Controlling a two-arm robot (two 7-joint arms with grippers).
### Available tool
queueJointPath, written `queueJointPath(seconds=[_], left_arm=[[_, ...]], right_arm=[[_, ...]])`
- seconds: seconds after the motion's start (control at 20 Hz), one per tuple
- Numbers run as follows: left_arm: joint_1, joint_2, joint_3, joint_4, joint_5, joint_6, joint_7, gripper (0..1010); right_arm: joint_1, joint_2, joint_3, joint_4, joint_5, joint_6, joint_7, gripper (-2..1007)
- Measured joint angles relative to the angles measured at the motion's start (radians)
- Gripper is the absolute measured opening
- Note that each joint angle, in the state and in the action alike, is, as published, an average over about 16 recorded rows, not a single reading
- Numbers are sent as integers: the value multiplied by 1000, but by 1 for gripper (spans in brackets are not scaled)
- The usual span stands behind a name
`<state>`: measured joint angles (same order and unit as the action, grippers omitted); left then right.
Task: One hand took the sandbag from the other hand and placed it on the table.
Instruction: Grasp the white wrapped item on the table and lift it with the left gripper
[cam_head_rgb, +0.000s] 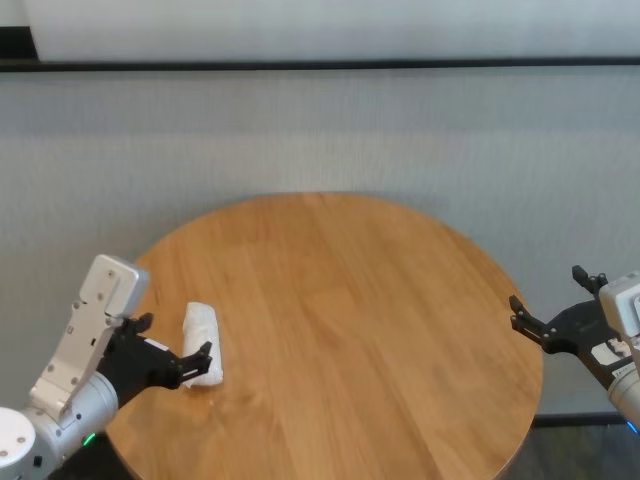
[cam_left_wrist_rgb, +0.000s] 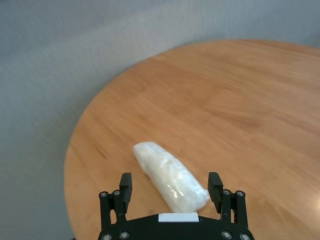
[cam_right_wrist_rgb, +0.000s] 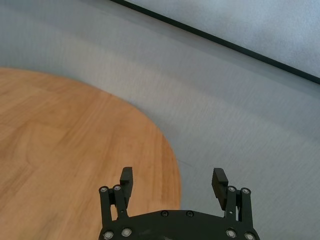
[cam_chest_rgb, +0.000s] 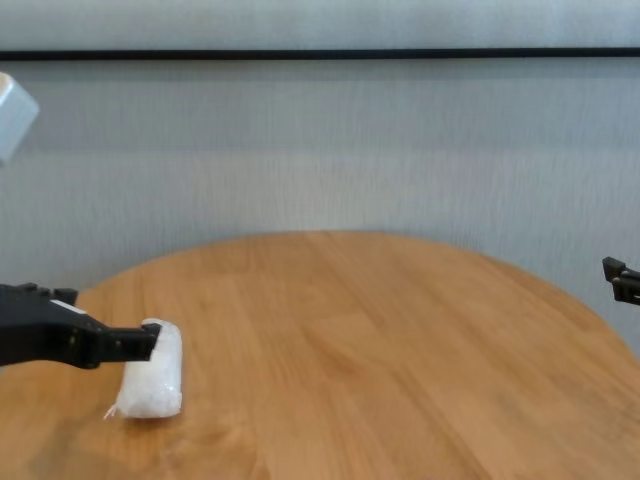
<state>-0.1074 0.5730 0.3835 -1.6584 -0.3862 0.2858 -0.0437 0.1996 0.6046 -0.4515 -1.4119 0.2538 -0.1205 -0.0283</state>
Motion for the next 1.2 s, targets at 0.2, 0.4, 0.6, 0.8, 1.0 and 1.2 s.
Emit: queueJointPath(seconds=[0.2, 0.4, 0.6, 0.8, 1.0, 1.2], left_arm=[[11, -12, -7, -9, -5, 18, -5, 1002], [13, -33, -12, 8, -11, 21, -14, 1002], [7, -57, -15, 41, -14, 17, -24, 1002], [-4, -80, -16, 81, -12, 9, -34, 1002], [-18, -101, -14, 122, -6, 1, -48, 1002], [-33, -118, -11, 158, 1, -9, -62, 1002]], right_arm=[[0, 0, 0, 0, 0, 0, 0, 1000], [0, 0, 0, 0, 0, 0, 0, 1000], [0, 0, 0, 0, 0, 0, 0, 1000], [0, 0, 0, 0, 0, 0, 0, 1000], [0, 0, 0, 0, 0, 0, 0, 1000], [0, 0, 0, 0, 0, 0, 0, 1000]])
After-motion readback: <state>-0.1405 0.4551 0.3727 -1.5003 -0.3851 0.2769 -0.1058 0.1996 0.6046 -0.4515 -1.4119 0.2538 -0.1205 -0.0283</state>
